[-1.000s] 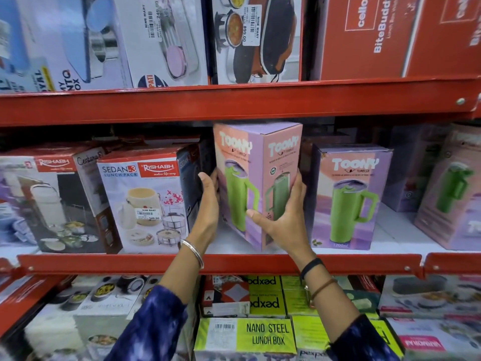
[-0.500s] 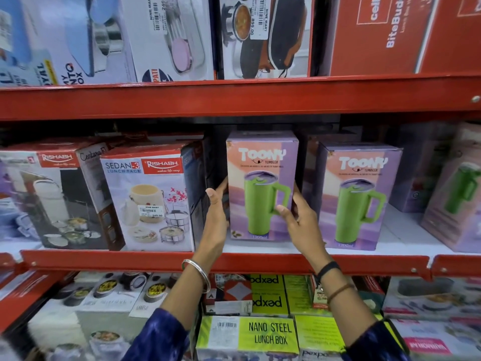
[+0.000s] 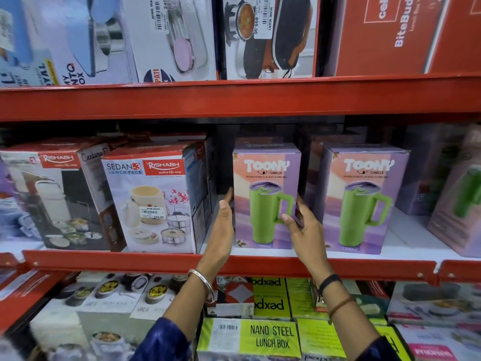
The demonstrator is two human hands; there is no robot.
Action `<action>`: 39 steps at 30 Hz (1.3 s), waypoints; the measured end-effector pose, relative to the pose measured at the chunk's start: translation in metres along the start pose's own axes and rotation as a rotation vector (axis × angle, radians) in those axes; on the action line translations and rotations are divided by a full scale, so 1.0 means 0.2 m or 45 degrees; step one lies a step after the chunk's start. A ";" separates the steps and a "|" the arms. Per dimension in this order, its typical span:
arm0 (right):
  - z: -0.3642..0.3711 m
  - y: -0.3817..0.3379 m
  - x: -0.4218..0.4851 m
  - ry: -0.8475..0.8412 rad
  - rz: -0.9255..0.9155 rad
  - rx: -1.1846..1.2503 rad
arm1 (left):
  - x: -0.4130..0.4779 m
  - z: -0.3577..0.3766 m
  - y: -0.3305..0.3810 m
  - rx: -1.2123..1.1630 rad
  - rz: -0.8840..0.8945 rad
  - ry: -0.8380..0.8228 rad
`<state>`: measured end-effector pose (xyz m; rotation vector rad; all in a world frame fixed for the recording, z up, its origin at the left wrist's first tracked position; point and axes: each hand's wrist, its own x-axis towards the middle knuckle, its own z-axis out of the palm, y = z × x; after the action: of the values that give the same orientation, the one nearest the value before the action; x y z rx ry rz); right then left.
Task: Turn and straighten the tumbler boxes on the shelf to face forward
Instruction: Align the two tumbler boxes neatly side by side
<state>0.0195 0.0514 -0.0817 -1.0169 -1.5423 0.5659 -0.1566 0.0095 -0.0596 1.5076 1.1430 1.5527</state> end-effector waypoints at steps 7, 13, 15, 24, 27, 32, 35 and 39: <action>-0.01 -0.04 -0.06 0.185 0.014 0.164 | -0.07 0.03 0.00 0.071 0.121 0.032; -0.03 -0.04 -0.09 0.188 0.155 0.312 | -0.13 0.04 0.05 0.086 0.124 0.020; -0.04 -0.07 -0.12 0.189 0.178 0.343 | -0.16 0.04 0.06 0.096 0.118 0.019; -0.08 -0.11 -0.22 0.205 0.132 0.397 | -0.27 0.04 0.08 0.133 0.047 0.043; -0.10 -0.13 -0.25 0.203 0.107 0.385 | -0.29 0.05 0.08 0.142 0.044 0.055; -0.12 -0.15 -0.26 0.166 0.109 0.394 | -0.31 0.09 0.09 0.185 0.090 0.165; -0.17 -0.14 -0.27 0.236 0.097 0.368 | -0.36 0.20 0.13 0.301 0.201 0.388; -0.30 -0.11 -0.29 0.416 0.037 0.329 | -0.39 0.40 0.16 0.384 0.463 0.310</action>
<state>0.0685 -0.0191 -0.0800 -0.8842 -1.1366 0.5711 -0.0664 -0.0638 -0.0649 1.8428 1.3434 1.9149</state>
